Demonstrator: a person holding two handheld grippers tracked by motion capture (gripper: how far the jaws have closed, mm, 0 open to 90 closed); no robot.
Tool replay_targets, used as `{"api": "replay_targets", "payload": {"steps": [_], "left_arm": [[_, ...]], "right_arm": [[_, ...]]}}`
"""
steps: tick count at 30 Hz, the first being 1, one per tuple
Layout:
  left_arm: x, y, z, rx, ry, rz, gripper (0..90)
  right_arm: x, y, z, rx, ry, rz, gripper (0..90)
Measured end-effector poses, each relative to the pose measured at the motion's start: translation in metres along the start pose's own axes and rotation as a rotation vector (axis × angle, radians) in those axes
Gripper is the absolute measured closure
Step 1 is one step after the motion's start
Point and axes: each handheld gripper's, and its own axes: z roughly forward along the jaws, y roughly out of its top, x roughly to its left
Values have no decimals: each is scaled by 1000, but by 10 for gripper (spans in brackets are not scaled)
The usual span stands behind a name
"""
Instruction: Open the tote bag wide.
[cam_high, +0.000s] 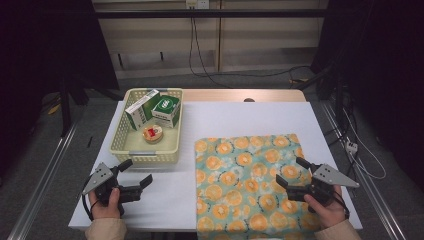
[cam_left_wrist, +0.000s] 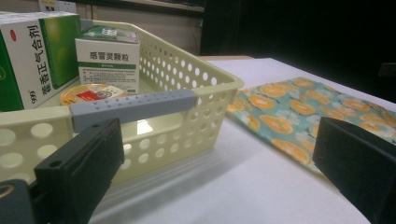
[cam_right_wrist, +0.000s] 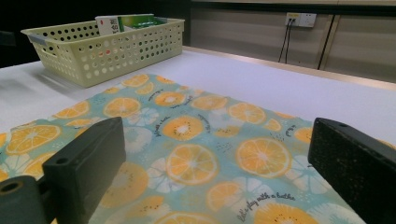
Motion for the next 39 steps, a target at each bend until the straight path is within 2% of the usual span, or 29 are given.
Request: {"api": "replay_targets", "payload": {"steps": [12, 17, 19, 21, 28, 30, 36, 39], "left_arm": [[-3, 1, 2, -5, -11, 8, 18], [-9, 4, 5, -6, -21, 21, 16], [-12, 6, 6, -16, -25, 2, 16], [-15, 9, 8, -11, -38, 13, 16], [-31, 14, 21, 53, -86, 46, 16], [-36, 14, 26, 58, -99, 36, 16], [-49, 18, 36, 105, -134, 39, 21], [-54, 19, 38, 116, -149, 59, 24]], "right_arm": [[0, 0, 1, 6, 7, 0, 38], [1, 1, 1, 8, 10, -6, 37], [1, 2, 2, 15, 3, -7, 27], [1, 5, 2, 11, -6, -11, 27], [-1, 8, 4, 36, -12, -4, 26], [-1, 10, 3, 40, -18, 2, 26], [3, 14, 4, 58, -30, -4, 25], [2, 17, 5, 57, -45, -8, 26]]}}
